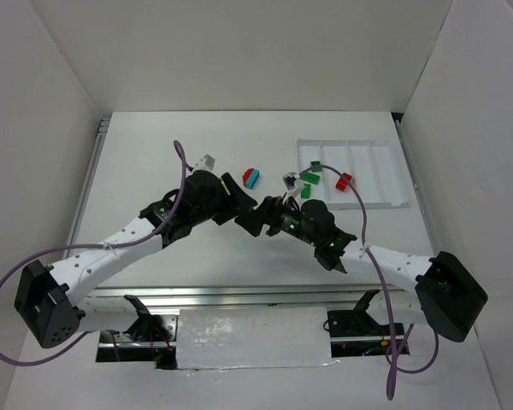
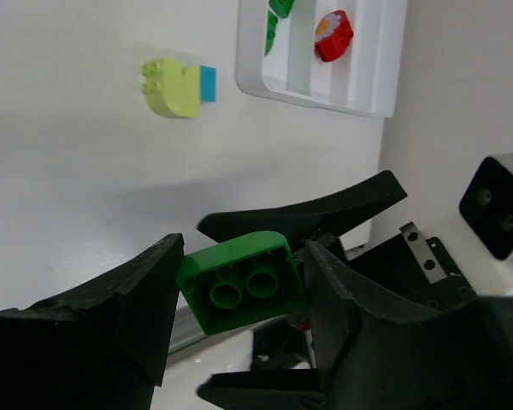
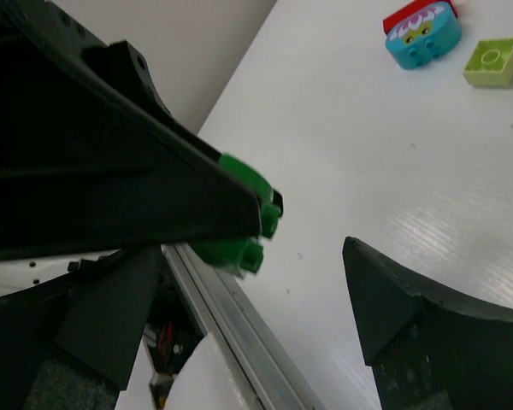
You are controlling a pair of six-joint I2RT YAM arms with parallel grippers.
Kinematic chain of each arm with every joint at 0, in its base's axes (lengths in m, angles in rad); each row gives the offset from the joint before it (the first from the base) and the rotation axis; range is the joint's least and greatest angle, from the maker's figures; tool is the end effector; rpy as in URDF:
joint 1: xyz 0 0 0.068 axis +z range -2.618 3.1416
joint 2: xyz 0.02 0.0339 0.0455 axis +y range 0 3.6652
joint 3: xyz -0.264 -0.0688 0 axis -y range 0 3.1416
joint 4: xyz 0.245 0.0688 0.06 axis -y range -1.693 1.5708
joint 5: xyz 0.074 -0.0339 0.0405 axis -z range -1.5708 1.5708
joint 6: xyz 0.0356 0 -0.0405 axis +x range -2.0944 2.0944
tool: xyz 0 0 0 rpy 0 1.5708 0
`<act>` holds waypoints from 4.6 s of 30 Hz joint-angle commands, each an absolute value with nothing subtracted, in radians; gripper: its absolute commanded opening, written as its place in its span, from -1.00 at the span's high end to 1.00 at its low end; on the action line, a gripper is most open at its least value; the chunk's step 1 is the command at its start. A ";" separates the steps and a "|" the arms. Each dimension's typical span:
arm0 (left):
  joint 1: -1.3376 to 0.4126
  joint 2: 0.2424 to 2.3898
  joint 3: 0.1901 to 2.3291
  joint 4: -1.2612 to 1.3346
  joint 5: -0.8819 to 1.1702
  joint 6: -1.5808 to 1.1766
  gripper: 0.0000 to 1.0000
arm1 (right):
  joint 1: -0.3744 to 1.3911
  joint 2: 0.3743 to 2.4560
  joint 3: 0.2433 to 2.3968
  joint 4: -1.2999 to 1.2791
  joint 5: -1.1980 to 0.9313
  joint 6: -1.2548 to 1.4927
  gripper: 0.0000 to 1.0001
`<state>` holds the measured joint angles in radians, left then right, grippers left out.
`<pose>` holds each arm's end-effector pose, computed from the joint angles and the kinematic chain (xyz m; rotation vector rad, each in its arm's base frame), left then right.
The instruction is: Sort the legos into containers by color
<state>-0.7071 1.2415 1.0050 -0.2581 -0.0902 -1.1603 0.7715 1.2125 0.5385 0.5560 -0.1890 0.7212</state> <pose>0.2174 -0.1815 0.3123 -0.5614 2.1667 -1.0134 0.1849 0.1892 0.2419 -0.2023 1.8460 1.2451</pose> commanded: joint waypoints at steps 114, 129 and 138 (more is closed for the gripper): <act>-0.472 1.081 0.694 -0.091 0.332 -0.962 -0.99 | 0.982 1.335 0.956 -0.169 0.064 0.170 1.00; -0.666 1.048 0.663 0.094 0.385 -1.137 -0.65 | 1.072 1.276 1.026 -0.189 0.149 0.158 1.00; -0.680 1.077 0.653 0.120 0.407 -1.115 0.97 | 1.072 1.258 1.029 -0.178 0.242 0.199 0.97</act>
<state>-0.6533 1.0721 0.6331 0.1040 0.3523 -1.1065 1.0805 1.2594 0.9760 -0.2661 0.1070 0.1734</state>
